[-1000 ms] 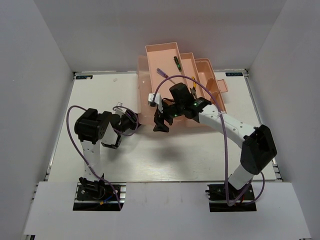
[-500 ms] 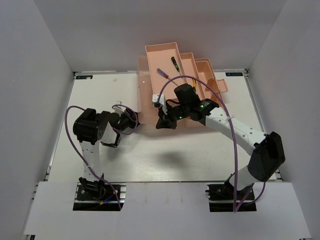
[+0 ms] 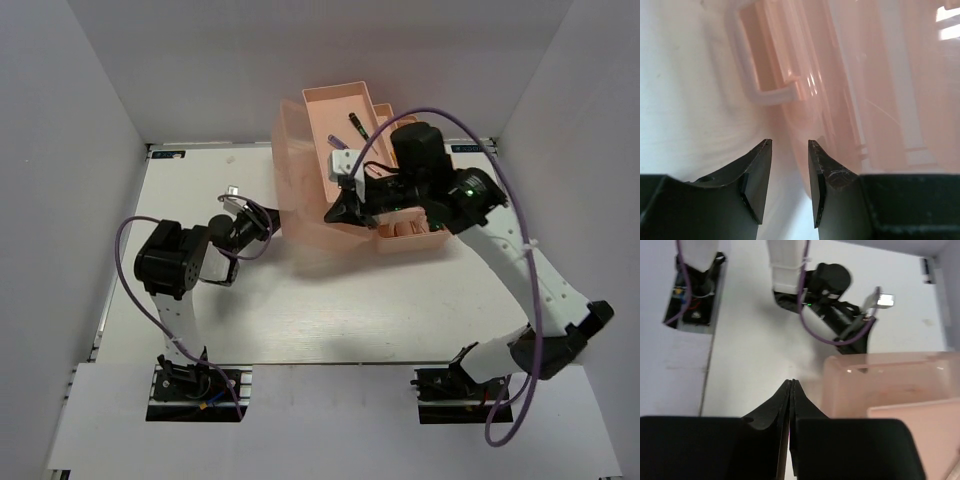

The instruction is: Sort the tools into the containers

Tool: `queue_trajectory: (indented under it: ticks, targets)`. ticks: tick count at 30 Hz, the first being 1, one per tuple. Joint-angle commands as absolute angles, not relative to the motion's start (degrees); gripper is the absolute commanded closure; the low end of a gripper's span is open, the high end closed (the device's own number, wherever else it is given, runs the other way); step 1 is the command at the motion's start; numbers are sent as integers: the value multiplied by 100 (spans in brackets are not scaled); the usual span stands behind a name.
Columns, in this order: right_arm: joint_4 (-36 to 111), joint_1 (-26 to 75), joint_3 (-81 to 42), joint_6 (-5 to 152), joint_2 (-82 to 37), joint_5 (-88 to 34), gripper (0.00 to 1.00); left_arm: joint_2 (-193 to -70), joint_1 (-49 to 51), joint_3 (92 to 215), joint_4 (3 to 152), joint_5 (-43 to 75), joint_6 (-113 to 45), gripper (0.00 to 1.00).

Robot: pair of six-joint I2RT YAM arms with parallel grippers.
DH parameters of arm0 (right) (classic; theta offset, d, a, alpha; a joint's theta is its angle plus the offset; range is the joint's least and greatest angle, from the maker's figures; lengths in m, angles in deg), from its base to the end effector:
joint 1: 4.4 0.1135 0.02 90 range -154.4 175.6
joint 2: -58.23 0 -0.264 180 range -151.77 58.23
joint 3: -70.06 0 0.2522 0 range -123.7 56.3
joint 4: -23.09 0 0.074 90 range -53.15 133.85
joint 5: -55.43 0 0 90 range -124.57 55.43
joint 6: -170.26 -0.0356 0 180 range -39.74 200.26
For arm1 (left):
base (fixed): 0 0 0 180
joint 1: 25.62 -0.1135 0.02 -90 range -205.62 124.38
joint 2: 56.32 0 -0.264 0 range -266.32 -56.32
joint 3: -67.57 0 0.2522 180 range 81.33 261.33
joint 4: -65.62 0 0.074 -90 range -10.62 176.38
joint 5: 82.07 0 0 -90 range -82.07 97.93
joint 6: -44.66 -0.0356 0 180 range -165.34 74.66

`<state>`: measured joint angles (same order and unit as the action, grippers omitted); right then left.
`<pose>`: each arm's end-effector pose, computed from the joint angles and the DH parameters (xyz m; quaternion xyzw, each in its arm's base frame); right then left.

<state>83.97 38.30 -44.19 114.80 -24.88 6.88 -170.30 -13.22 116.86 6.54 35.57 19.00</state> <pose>0.1983 0.2151 0.4561 -0.6437 0.5211 0.3387 0.4465 0.3287 -0.0892 0.1164 -0.1708 0.7170 -0.5436 0.4015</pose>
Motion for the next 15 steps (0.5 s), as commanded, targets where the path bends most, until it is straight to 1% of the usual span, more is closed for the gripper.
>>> queue_trajectory:
  ticks: [1, 2, 4, 5, 6, 7, 8, 9, 10, 11, 12, 13, 14, 15]
  targets:
    - [8689, 3771, -4566, 11543, -2220, -132, 95, -16496, -1331, 11974, 317, 3667, 1812, 53]
    - [8269, 3770, -4496, 11063, -2150, -1396, 93, -16435, -1331, 12043, 431, 3667, 1812, 53]
    - [7267, 3683, -4136, 10708, -2096, -2537, 81, -16434, -1331, 12167, 554, 3667, 1759, 53]
    - [6967, 3639, -4013, 10576, -2044, -4205, 72, -16382, -1331, 12219, 616, 3667, 1759, 53]
    - [6598, 3517, -3655, 10609, -2000, -4683, 63, -16381, -1331, 12272, 686, 3667, 1759, 53]
    - [5690, 3324, -3468, 10853, -1982, -5236, 57, -16381, -1279, 12386, 687, 3667, 1759, 53]
    - [5393, 3226, -2988, 10952, -1982, -5520, 54, -16381, -1279, 12448, 817, 3667, 1759, 53]
    - [5208, 2964, -2905, 11109, -2043, -5818, 54, -16381, -1279, 12570, 879, 3667, 1759, 53]
    - [5180, 2631, -2878, 11076, -2096, -5865, 54, -16381, -1279, 12632, 941, 3667, 1759, 53]
    - [5388, 2497, -2991, 11023, -2148, -5865, 54, -16381, -1227, 12694, 1002, 3667, 1759, 53]
    - [5634, 1957, -3027, 10744, -2384, -5700, 54, -16329, -1226, 12816, 1125, 3667, 1759, 53]
    - [5750, 1803, -3036, 10663, -2456, -5655, 54, -16329, -1226, 12870, 1178, 3667, 1759, 53]
    - [5864, 1628, -2984, 10523, -2639, -5533, 56, -16328, -1226, 12992, 1292, 3719, 1707, 53]
    - [5891, 1156, -2940, 10487, -2693, -5505, 59, -16328, -1226, 13054, 1354, 3720, 1706, 53]
